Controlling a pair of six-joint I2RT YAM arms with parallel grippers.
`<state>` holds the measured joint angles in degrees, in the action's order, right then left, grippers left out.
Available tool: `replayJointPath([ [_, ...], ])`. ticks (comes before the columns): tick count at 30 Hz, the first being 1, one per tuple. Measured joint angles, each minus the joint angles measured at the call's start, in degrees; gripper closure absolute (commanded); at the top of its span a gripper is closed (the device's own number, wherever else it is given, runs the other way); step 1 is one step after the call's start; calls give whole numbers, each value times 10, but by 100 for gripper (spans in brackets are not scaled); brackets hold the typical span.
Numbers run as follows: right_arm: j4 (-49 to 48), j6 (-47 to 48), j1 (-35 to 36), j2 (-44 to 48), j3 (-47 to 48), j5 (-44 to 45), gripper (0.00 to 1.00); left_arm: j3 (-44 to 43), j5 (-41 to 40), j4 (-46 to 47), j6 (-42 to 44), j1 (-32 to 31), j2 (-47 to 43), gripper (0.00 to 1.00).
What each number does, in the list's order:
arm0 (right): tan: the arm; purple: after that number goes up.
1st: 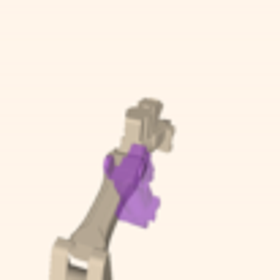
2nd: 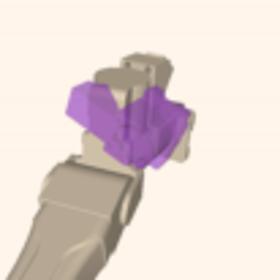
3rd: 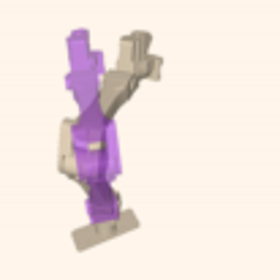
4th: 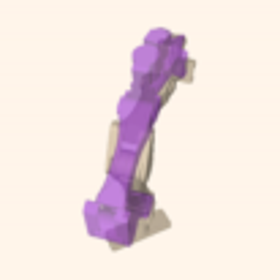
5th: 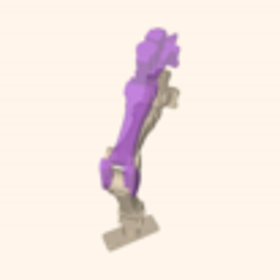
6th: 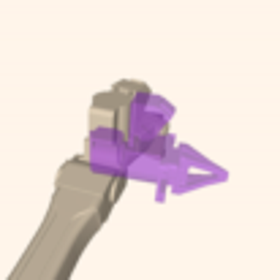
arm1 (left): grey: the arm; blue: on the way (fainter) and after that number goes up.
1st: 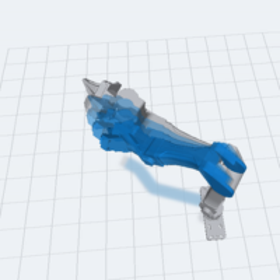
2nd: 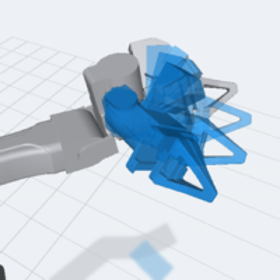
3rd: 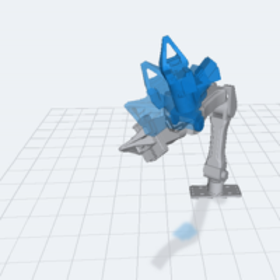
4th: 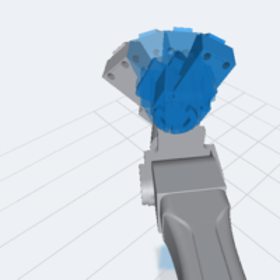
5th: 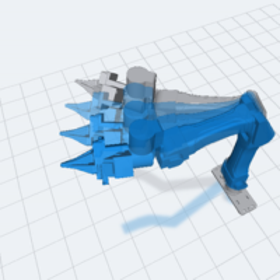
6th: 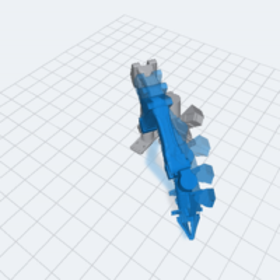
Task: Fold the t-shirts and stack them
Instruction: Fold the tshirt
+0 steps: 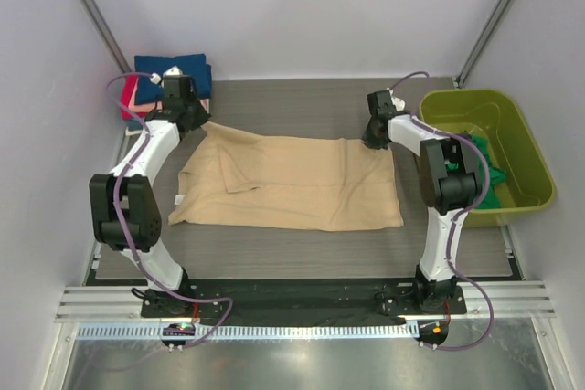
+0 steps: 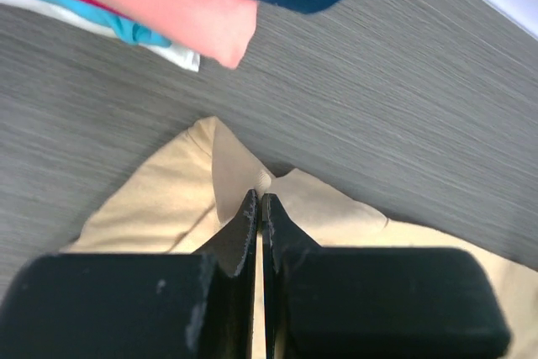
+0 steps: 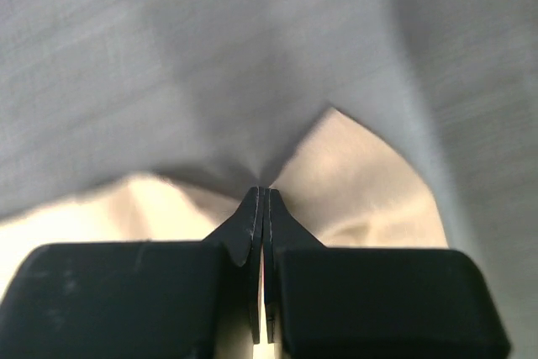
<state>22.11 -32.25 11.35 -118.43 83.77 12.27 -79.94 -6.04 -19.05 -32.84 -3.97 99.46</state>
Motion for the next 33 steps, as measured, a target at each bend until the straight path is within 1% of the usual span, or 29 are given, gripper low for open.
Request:
replayJointPath([
  [5,12,0,7,76,-70,-10,99,49,6,0,-11,0,-71,100],
  [12,13,0,10,225,-172,-9,99,123,3,1,-13,0,-163,100],
  [15,11,0,10,265,-204,-8,99,156,-5,1,-13,0,-196,100],
  [24,11,0,10,319,-287,-7,99,252,-45,-8,-19,0,-309,100],
  [32,8,-13,15,373,-345,-7,99,325,-80,-30,-45,-1,-394,100],
  [33,6,-17,16,381,-354,-7,99,334,-80,-37,-50,-1,-403,96],
])
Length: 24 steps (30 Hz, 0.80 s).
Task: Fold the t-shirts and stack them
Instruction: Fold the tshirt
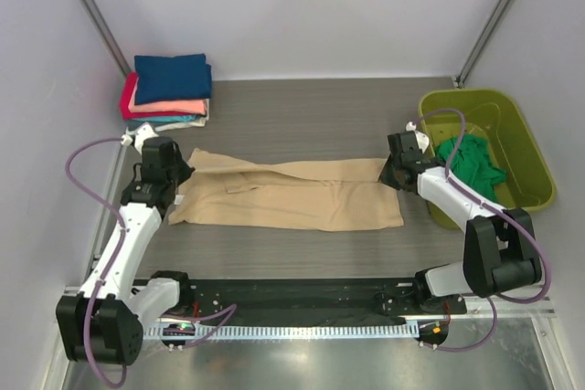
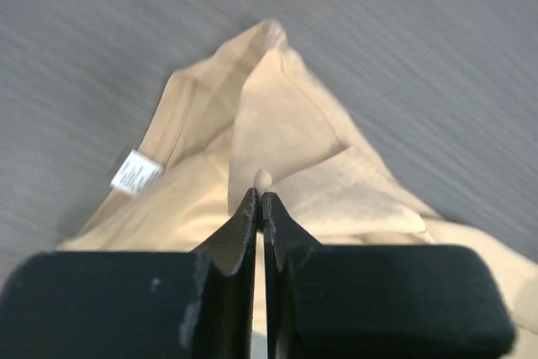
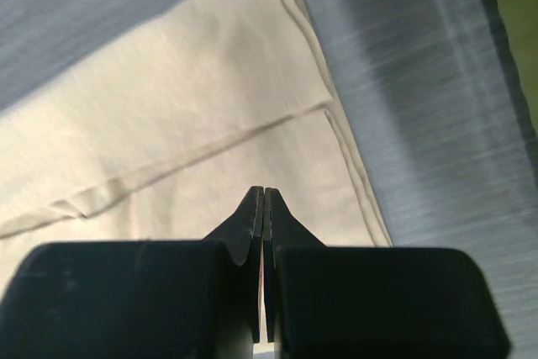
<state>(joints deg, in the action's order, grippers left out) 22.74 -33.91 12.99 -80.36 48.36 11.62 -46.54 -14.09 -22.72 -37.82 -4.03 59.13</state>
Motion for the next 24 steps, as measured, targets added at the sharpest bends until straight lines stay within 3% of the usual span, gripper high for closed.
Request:
replayJointPath([
  [2,-4,-7,2,16,-22,0,99,25,3,-12,-14,0,-27,79],
  [3,-4,-9,3,22,-33,0,98,38,5,-16,-19,0,-40,60],
  [5,-4,-12,5,29,-46,0,84,66,10,-27,-31,0,-73,49],
  [6,-4,-15,6,30,-49,0,65,77,13,-35,-38,0,-86,46],
  [9,-5,-21,19,30,-46,4,41,97,18,-48,-54,0,-115,43],
  [15,-10,-5,89,-32,43,5,39,135,44,-7,-72,-7,-99,44],
  [20,-39,18,109,-136,124,7,39,128,48,47,-69,-55,24,46],
  [24,-43,29,108,-196,127,11,41,103,49,83,-66,-91,146,48],
])
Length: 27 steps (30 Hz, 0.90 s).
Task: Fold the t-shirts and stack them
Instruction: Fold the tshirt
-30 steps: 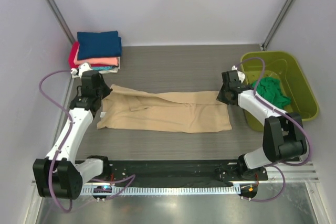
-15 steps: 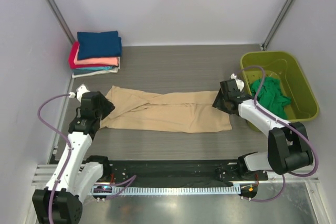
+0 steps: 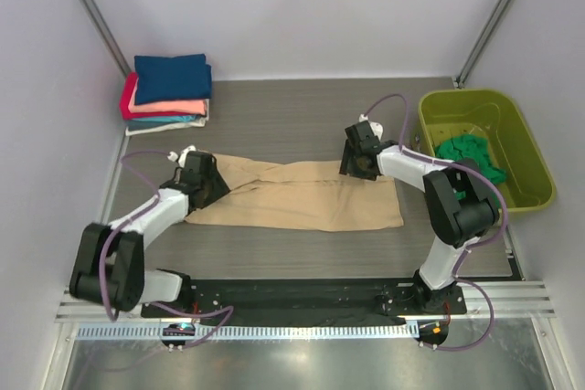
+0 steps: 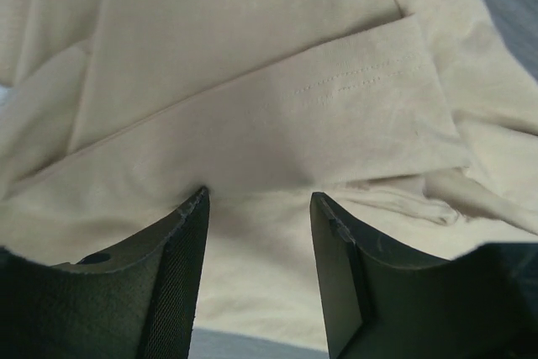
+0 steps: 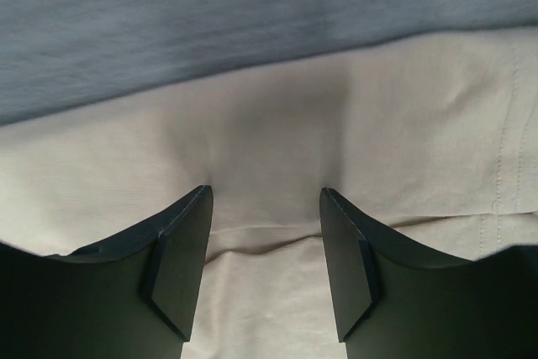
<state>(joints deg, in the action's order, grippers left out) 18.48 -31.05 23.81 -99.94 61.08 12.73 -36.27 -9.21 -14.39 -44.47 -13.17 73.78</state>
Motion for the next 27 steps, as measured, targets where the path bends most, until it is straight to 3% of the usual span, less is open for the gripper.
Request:
replayJointPath([
  [9,-76,-11,21,32,-90,27,42,-99,-10,95,2,-37,187,50],
  [13,-118,-53,74,79,-156,32,43,-183,-10,121,2,-48,270,50],
  [19,-161,-190,275,132,-223,35,43,-366,5,106,4,-56,409,50],
  [24,-83,-283,483,90,-147,19,40,-657,57,41,32,-71,594,49],
  [27,0,-306,548,66,-86,22,39,-785,93,-3,56,-85,662,47],
])
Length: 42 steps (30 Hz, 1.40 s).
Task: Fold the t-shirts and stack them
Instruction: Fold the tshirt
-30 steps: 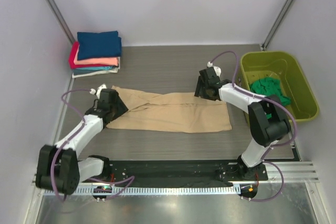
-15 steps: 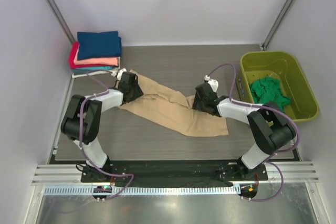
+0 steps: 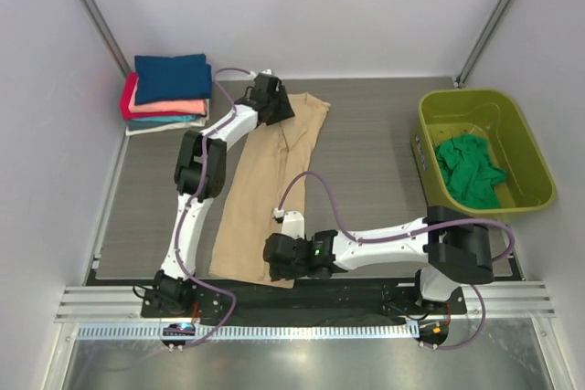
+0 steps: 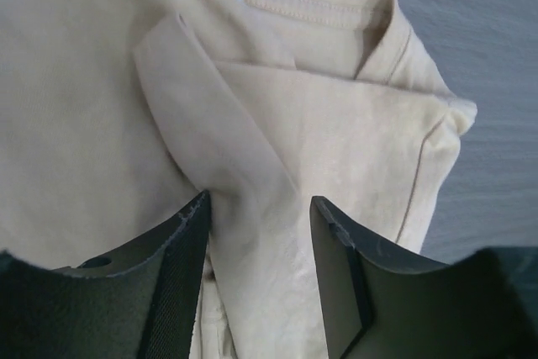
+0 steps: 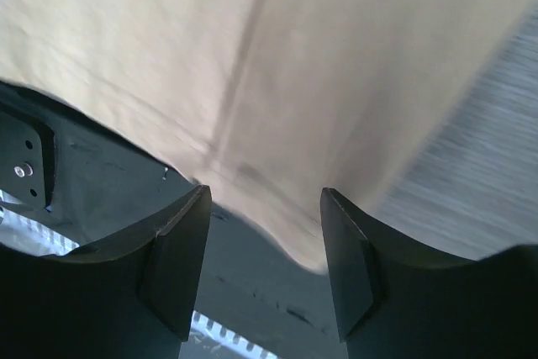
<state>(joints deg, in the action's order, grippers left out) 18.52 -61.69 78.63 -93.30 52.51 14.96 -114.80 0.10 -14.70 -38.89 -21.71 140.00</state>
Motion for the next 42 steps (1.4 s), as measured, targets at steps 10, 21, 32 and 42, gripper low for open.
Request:
replayJointPath([
  [10,195,9,-42,75,61,117,31,12,51,-96,36,-29,-76,39],
  [21,182,196,-345,30,236,102,34,351,6,-86,31,9,-535,38],
  [32,132,290,-496,-319,521,3,43,782,12,-47,-69,-60,-735,41],
  [42,135,327,-528,-469,669,-30,73,879,-1,-33,-105,-79,-911,41],
])
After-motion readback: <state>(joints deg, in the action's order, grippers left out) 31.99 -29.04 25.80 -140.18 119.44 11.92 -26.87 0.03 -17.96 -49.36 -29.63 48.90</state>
